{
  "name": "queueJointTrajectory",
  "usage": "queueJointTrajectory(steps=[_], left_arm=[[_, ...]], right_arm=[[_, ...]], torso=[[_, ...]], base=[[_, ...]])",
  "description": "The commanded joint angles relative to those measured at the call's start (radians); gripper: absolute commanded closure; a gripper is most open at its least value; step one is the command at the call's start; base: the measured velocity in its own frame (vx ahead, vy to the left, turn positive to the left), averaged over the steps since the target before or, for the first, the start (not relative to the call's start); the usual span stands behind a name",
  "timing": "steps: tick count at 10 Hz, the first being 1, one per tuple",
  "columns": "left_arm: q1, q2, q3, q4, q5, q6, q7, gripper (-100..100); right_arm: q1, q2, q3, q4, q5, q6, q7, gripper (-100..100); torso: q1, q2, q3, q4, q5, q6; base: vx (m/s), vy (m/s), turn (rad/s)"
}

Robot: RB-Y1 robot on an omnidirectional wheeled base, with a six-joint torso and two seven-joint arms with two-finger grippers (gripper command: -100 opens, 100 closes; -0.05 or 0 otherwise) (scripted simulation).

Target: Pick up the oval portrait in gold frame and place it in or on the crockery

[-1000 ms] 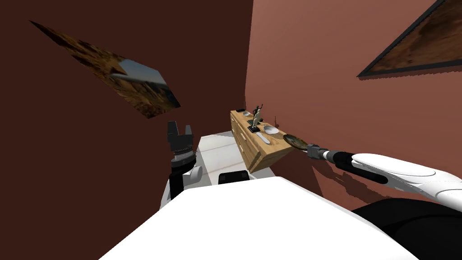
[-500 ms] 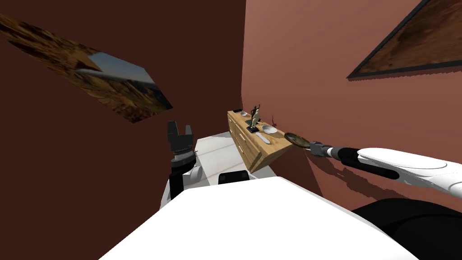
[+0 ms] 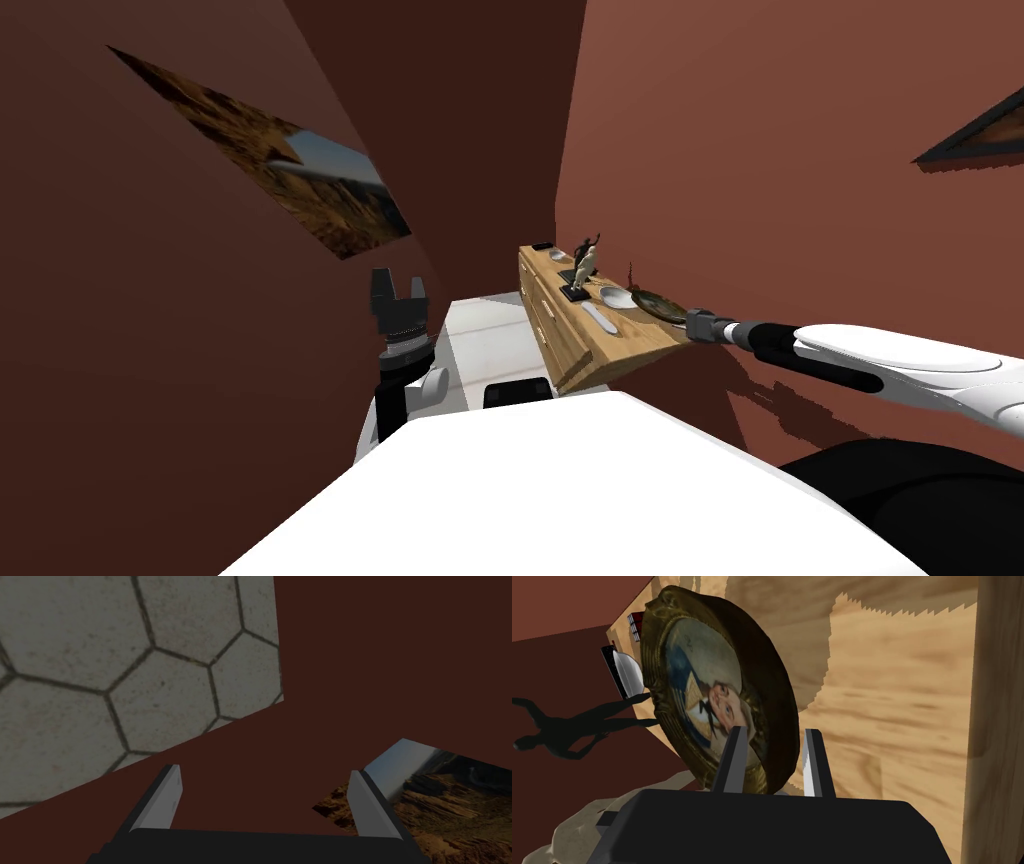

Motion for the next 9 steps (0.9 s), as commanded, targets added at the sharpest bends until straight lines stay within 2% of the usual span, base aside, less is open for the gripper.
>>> queueJointTrajectory(steps=[1,4,5,6,9], left_arm=[[0.000,0.000,0.000,0.000,0.000,0.000,0.000,0],[0.000,0.000,0.000,0.000,0.000,0.000,0.000,0],[0.000,0.000,0.000,0.000,0.000,0.000,0.000,0],[0.000,0.000,0.000,0.000,0.000,0.000,0.000,0],[0.000,0.000,0.000,0.000,0.000,0.000,0.000,0]], right_arm=[[0.002,0.010,-0.011,-0.012,0.007,0.000,-0.011,100],[0.007,0.029,-0.033,-0.034,0.023,-0.002,-0.027,100],[0.005,0.025,-0.028,-0.028,0.019,-0.002,-0.023,100],[0.004,0.024,-0.030,-0.030,0.020,-0.002,-0.024,-100],[0.004,0.024,-0.030,-0.030,0.020,-0.002,-0.024,-100]], torso=[[0.000,0.000,0.000,0.000,0.000,0.000],[0.001,0.001,0.000,0.000,0.001,0.002],[0.003,0.001,0.000,0.000,0.001,0.002],[0.004,0.003,0.001,0.000,0.002,0.005],[0.006,0.005,0.003,0.001,0.002,0.005]], base=[[0.036,-0.075,0.291],[0.022,-0.066,0.284],[0.010,-0.028,0.079],[0.006,-0.006,-0.002],[0.000,0.000,0.000]])
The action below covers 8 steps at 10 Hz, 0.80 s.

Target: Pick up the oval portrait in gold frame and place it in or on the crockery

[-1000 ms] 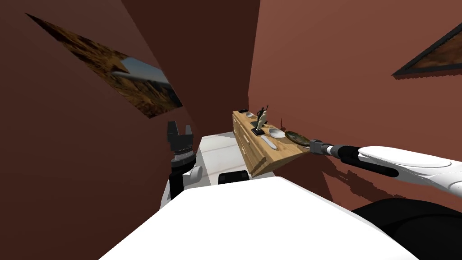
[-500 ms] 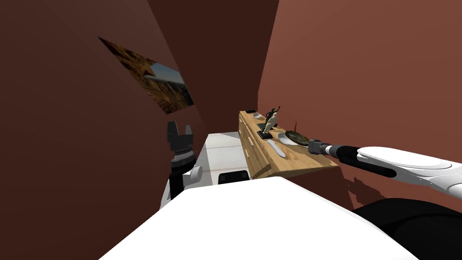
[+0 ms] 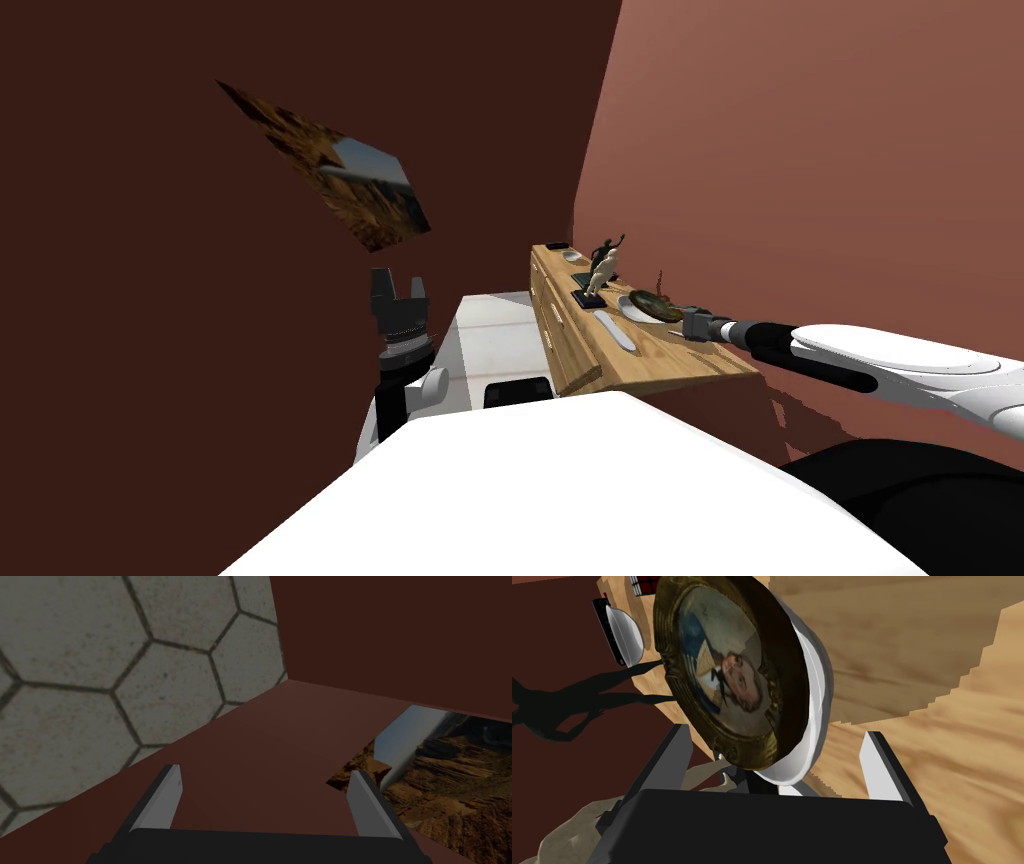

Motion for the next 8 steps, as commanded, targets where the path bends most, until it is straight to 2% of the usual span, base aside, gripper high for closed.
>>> queueJointTrajectory(steps=[1,2,3,7,8], left_arm=[[0.000,0.000,0.000,0.000,0.000,0.000,0.000,0],[0.000,0.000,0.000,0.000,0.000,0.000,0.000,0],[0.000,0.000,0.000,0.000,0.000,0.000,0.000,0],[0.000,0.000,0.000,0.000,0.000,0.000,0.000,0],[0.000,0.000,0.000,0.000,0.000,0.000,0.000,0]], right_arm=[[0.000,0.000,0.000,0.000,0.000,0.000,0.000,-100],[0.000,0.000,0.000,0.000,0.000,0.000,0.000,0],[0.008,-0.037,-0.020,0.002,-0.011,-0.022,-0.020,-100],[0.023,-0.111,-0.060,0.005,-0.033,-0.065,-0.060,-100],[0.021,-0.097,-0.055,0.007,-0.030,-0.061,-0.050,-100]], torso=[[0.000,0.000,0.000,0.000,0.000,0.000],[0.000,0.000,0.000,0.000,0.000,0.000],[0.000,0.000,0.000,0.000,0.000,0.000],[0.001,0.000,0.000,0.000,0.000,0.000],[0.001,0.000,0.000,0.000,0.000,0.000]], base=[[0.000,0.000,0.000],[0.000,0.000,0.000],[0.000,0.004,-0.103],[-0.002,0.009,-0.083],[0.000,0.004,-0.011]])
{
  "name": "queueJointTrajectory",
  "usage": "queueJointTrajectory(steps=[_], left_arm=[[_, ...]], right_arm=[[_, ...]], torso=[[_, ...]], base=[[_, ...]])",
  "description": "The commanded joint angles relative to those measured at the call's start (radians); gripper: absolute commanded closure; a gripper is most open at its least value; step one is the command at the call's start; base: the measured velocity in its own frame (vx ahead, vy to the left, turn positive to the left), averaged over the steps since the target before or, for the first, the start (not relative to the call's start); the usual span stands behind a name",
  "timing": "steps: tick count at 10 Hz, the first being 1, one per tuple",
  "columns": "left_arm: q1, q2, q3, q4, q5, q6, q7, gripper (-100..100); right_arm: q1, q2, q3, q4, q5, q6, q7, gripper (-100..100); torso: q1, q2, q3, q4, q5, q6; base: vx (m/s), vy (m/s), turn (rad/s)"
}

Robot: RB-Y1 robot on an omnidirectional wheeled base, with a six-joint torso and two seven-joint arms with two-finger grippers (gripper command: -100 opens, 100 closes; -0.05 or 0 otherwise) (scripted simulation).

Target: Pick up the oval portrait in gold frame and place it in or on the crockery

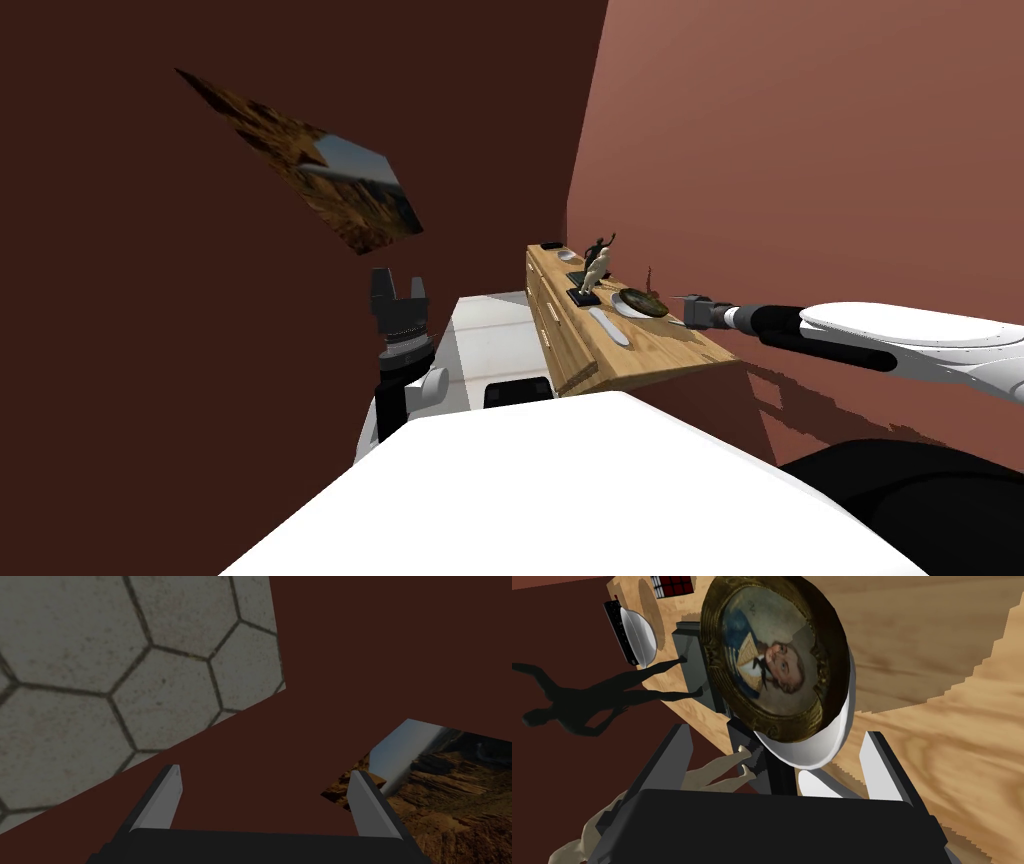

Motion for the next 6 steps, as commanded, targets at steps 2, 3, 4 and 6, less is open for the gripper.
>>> queueJointTrajectory(steps=[2,3,4,6], left_arm=[[0.000,0.000,0.000,0.000,0.000,0.000,0.000,0],[0.000,0.000,0.000,0.000,0.000,0.000,0.000,0],[0.000,0.000,0.000,0.000,0.000,0.000,0.000,0],[0.000,0.000,0.000,0.000,0.000,0.000,0.000,0]], right_arm=[[0.000,0.000,0.000,0.000,0.000,0.000,0.000,0],[0.000,0.000,0.000,0.000,0.000,0.000,0.000,0],[0.000,0.000,0.000,0.000,0.000,0.000,0.000,0],[0.000,0.000,0.000,0.000,0.000,0.000,0.000,0]], torso=[[0.000,0.000,0.000,0.000,0.000,0.000],[0.000,0.000,0.000,0.000,0.000,0.000],[0.000,0.000,0.000,0.000,0.000,0.000],[0.000,0.000,0.000,0.000,0.000,0.000]], base=[[0.000,0.000,0.000],[0.000,0.000,0.000],[0.000,0.000,0.000],[0.000,0.000,0.000]])
